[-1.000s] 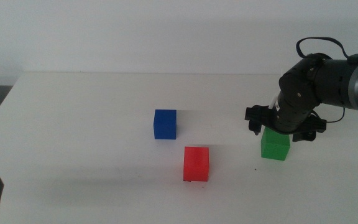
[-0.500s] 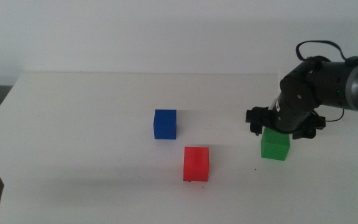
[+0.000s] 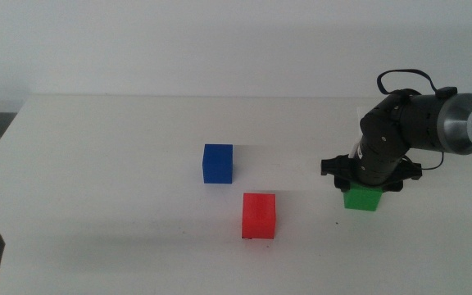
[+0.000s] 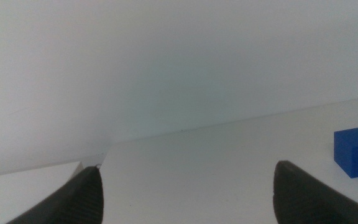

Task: Stack red cubes first, then green, then blue cubes in a specific spot.

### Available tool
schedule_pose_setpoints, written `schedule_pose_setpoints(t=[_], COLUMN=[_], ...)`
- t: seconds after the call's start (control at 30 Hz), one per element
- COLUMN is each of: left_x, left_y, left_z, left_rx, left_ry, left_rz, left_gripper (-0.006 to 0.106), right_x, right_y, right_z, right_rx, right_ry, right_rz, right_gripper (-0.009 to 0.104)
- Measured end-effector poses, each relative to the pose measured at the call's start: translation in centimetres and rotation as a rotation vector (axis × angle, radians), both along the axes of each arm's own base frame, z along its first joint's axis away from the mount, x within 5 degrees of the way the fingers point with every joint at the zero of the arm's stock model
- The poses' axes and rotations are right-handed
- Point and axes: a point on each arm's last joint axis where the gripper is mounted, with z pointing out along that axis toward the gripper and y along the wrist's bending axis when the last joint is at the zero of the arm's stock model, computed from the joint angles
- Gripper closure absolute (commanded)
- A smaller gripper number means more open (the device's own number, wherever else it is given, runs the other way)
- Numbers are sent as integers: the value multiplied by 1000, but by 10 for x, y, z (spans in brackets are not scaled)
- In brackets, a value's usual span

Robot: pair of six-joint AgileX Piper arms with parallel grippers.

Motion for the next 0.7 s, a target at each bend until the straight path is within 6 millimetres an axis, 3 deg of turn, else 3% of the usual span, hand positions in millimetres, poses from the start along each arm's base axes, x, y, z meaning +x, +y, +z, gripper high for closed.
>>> schedule_pose_setpoints(t=[0.1, 0.23, 0.33, 0.4, 0.53, 0.7], left_x=[0, 0, 0, 0, 0, 0], left_y=[0, 0, 0, 0, 0, 0], left_z=[0, 0, 0, 0, 0, 0], left_rx=[0, 0, 0, 0, 0, 0], left_ry=[0, 0, 0, 0, 0, 0], left_rz=[0, 0, 0, 0, 0, 0], left_gripper=[7, 7, 7, 7, 7, 7], right_x=[-4, -12, -22, -30, -43, -58], right_y=[-1, 16, 49, 74, 116, 156], right_z=[7, 51, 94, 113, 116, 97], right_rx=[-23, -32, -5, 17, 47, 53], right_ry=[15, -32, -112, -147, -132, -68], right_rz=[-5, 24, 89, 135, 178, 199], right_gripper=[93, 91, 91, 91, 91, 91])
